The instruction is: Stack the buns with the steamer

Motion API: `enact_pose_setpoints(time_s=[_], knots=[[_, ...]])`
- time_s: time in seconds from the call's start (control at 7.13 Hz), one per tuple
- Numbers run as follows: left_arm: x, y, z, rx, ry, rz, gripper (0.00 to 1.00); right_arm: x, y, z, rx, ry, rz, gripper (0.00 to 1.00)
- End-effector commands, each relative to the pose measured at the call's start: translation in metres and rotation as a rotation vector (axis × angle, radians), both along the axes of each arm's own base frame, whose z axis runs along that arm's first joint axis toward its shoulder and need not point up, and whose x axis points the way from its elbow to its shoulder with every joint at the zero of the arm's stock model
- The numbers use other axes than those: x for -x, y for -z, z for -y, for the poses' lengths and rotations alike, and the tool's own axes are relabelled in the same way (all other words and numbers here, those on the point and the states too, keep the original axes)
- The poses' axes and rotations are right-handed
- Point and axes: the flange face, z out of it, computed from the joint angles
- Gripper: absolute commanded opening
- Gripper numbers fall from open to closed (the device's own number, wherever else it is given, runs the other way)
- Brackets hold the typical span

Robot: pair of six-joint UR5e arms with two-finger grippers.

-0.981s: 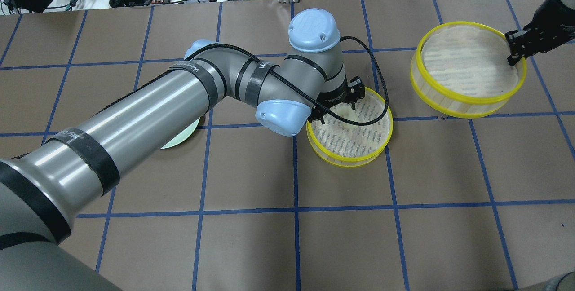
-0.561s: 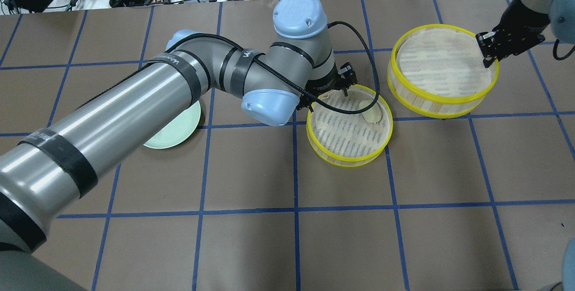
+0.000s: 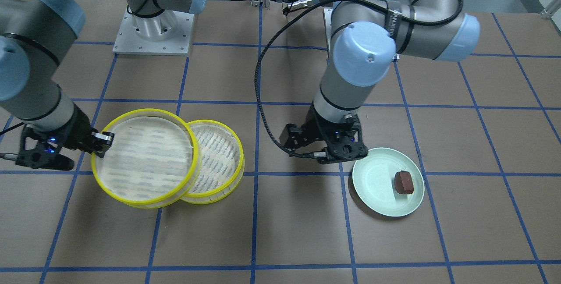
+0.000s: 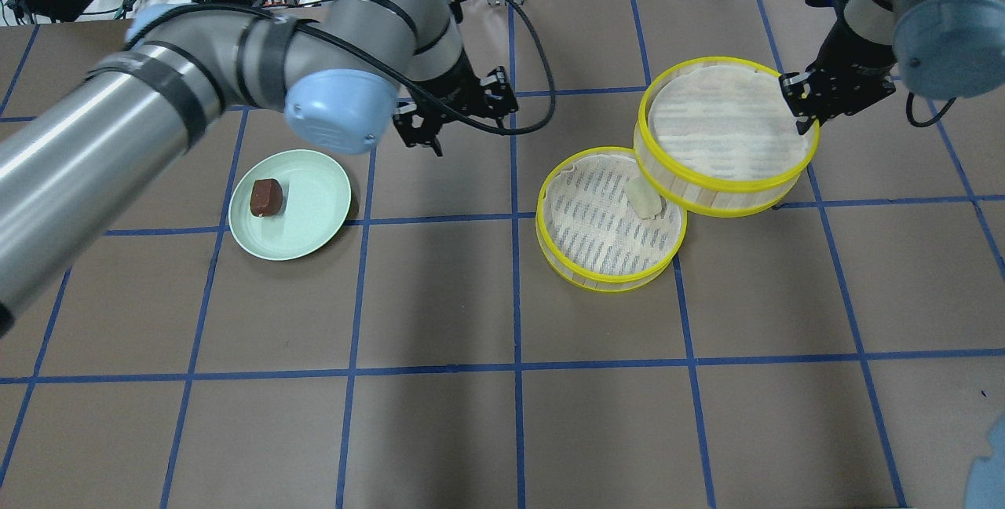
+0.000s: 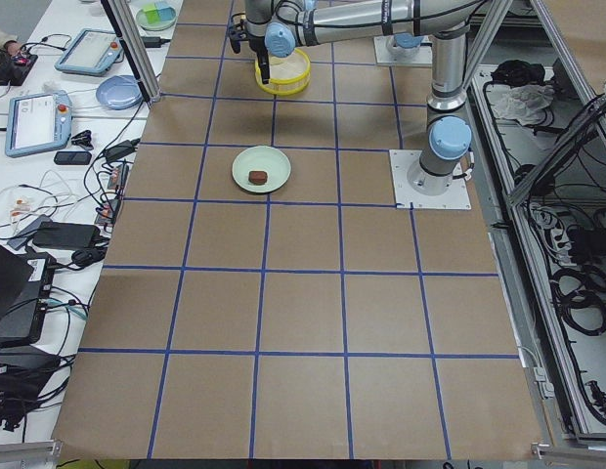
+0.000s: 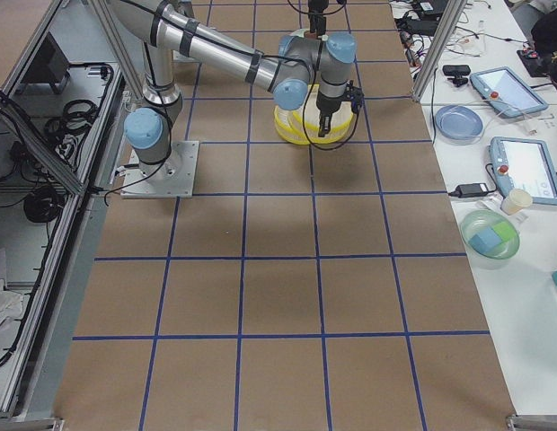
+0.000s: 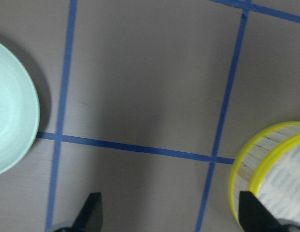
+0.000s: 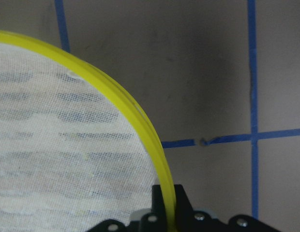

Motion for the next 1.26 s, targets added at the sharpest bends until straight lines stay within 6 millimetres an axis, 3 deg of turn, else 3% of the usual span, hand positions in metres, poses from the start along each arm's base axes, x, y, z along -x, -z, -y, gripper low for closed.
enact_pose_setpoints(time_s=[0.0, 0.14, 0.28, 0.42, 0.84, 1.12], knots=[[-0.077, 0.004, 0.008, -0.023, 0.066, 0.124, 1.0, -0.066, 0.027, -0.025, 0.007, 0.001, -0.009, 0.0], [-0.116, 0.008, 0.014, -0.038, 0.097, 0.124, 1.0, -0.075, 0.041, -0.034, 0.071, -0.016, -0.011, 0.0], [-0.15, 0.023, 0.014, -0.065, 0.158, 0.111, 1.0, -0.085, 0.04, -0.04, 0.108, -0.034, -0.012, 0.0], [-0.165, 0.043, 0.009, -0.091, 0.193, 0.104, 1.0, -0.085, 0.042, -0.041, 0.105, -0.037, -0.014, 0.0], [-0.207, 0.083, 0.021, -0.09, 0.173, 0.116, 0.98, -0.085, 0.047, -0.044, 0.091, -0.051, -0.017, 0.0], [-0.219, 0.123, 0.031, -0.077, 0.173, 0.112, 0.98, -0.082, 0.047, -0.044, 0.084, -0.059, -0.04, 0.0]])
